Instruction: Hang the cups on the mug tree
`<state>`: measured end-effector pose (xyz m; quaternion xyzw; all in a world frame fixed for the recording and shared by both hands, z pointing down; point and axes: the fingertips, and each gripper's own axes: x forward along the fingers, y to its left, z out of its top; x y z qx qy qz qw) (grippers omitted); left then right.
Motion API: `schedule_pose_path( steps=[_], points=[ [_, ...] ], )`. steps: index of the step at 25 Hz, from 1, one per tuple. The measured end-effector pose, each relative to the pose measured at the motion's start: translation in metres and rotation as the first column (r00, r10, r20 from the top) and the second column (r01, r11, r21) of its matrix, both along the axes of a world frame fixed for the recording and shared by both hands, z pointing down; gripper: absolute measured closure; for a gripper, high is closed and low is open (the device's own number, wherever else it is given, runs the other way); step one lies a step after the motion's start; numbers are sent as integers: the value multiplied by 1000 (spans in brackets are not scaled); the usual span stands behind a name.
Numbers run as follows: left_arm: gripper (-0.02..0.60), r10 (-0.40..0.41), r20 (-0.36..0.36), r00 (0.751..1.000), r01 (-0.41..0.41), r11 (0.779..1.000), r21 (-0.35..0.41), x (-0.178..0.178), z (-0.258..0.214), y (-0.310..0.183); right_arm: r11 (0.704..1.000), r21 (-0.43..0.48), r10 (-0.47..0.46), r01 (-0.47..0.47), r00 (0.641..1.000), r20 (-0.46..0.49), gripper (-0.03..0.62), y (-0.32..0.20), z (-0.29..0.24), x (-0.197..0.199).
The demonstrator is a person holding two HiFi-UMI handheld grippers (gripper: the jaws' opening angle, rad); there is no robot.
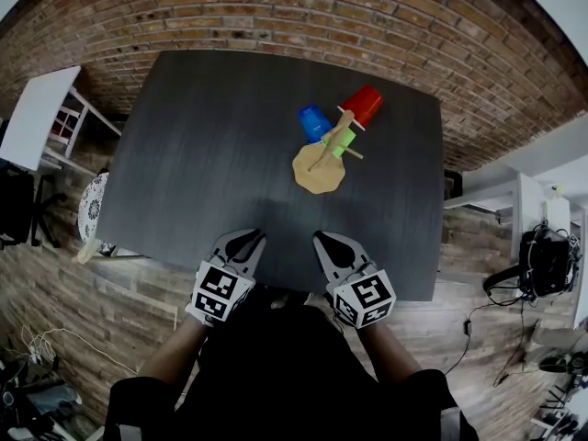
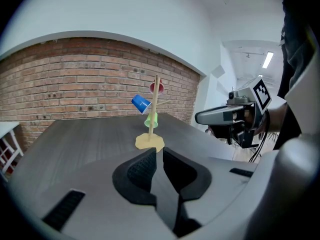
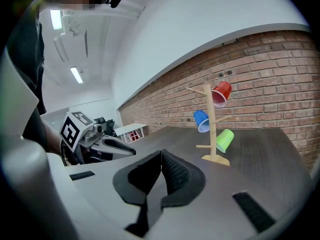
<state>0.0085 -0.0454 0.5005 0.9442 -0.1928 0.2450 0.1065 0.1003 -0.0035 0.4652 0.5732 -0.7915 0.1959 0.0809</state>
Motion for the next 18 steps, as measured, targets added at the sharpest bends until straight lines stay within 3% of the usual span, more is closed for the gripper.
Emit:
schedule_pose_path(
  steps=[18],
  points=[
    [528,3,2,1000,-3,1000,0,3,0,-2,1000,-8,1,-1,1000,2,563,0,2,4]
  ],
)
